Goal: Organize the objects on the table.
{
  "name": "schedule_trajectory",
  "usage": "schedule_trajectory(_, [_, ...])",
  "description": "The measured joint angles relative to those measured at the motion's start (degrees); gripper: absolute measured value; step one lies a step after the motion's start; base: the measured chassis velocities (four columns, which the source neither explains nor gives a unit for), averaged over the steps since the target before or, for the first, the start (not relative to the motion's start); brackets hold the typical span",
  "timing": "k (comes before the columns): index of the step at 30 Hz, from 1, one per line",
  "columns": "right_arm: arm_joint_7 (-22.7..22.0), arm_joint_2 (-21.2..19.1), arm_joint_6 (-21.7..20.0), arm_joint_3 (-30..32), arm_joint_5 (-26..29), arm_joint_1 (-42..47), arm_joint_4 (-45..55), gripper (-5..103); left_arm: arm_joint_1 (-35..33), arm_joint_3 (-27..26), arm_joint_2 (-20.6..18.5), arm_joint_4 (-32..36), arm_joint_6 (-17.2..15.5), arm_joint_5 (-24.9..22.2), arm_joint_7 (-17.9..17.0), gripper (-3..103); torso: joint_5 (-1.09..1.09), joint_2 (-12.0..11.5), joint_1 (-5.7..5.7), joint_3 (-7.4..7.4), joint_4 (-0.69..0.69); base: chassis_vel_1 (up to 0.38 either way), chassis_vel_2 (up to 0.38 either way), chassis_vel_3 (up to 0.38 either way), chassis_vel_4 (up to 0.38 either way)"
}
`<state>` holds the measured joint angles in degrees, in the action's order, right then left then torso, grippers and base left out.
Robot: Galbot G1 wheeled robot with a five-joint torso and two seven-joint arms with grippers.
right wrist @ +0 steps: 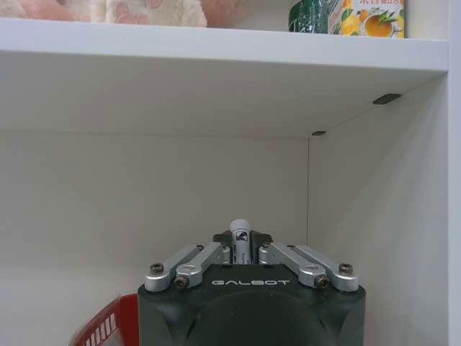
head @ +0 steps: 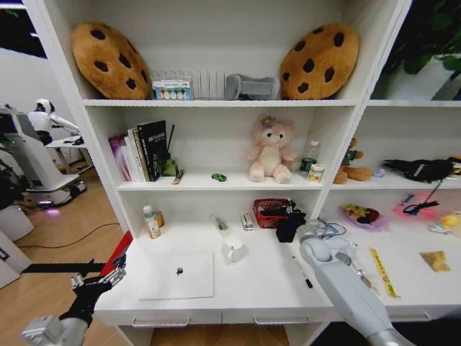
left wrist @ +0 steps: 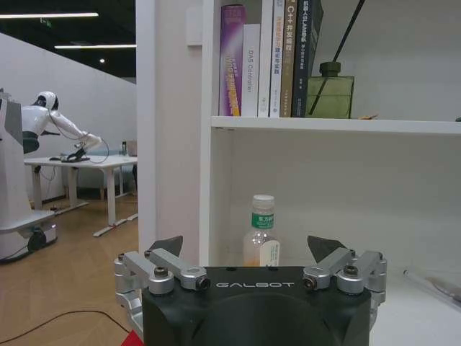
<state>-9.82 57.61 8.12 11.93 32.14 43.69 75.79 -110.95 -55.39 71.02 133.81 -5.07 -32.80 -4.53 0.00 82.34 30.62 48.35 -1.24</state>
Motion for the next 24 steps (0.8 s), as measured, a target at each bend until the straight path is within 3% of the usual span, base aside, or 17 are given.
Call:
schedule_trajectory(2, [-0.2,0.6,1.5,-0.7,-1.6,-1.4,-2.4,13,0.0,-0.2,0.0,0.0,0.0,-0.1,0.0,100,-0.01,0.0,0.00,0.00,-0.01,0.000,0.000,0.000,0.000])
schedule_trajectory(3, [-0.6,1.2,2.8,-1.0,-3.3,-2.4,-4.3,13,0.0,-0.2,0.1,-0.1,0.0,-0.1,0.0,94,0.00,0.0,0.00,0.00,0.01,0.000,0.000,0.000,0.000])
schedule_trajectory(10, [-0.8,1.5,3.3,-1.9,-4.2,-3.1,-5.7,13,0.0,-0.2,0.3,-0.1,0.0,-0.2,0.0,100,0.00,0.0,0.00,0.00,-0.01,0.000,0.000,0.000,0.000])
schedule_trajectory(14, [-0.9,1.9,3.5,-2.4,-4.4,-3.1,-5.8,13,0.1,-0.2,0.2,-0.1,0.0,-0.4,-0.1,96,0.00,0.0,0.00,0.00,0.00,0.000,0.000,0.000,0.000])
schedule_trajectory(18, [-0.9,2.1,3.5,-2.5,-4.4,-2.8,-5.8,12,0.1,-0.3,0.2,-0.1,0.0,-0.4,-0.1,97,0.00,0.0,0.00,0.00,0.00,0.000,0.000,0.000,0.000])
schedule_trajectory(20, [-1.1,2.1,3.4,-2.3,-4.4,-2.3,-5.5,27,0.1,-0.4,0.2,-0.2,0.0,-0.5,-0.1,98,0.00,0.0,0.00,0.00,0.00,0.000,0.000,0.000,0.000])
schedule_trajectory(22, [-1.1,2.1,3.3,-2.2,-4.4,-2.1,-5.3,27,0.1,-0.3,0.2,-0.2,0.0,-0.5,-0.1,97,0.00,0.0,-0.01,0.00,0.01,0.000,0.000,0.000,0.000])
schedule_trajectory(23, [-1.1,2.0,3.3,-2.2,-4.4,-1.9,-5.3,37,0.2,-0.3,0.2,-0.2,0.0,-0.5,-0.1,97,0.00,0.0,-0.01,0.00,0.01,0.000,0.000,0.000,0.000])
schedule_trajectory(24, [-1.1,2.0,3.3,-2.2,-4.4,-1.9,-5.3,37,0.2,-0.3,0.2,-0.2,0.0,-0.5,-0.1,97,0.00,0.0,-0.01,0.00,0.01,0.000,0.000,0.000,0.000])
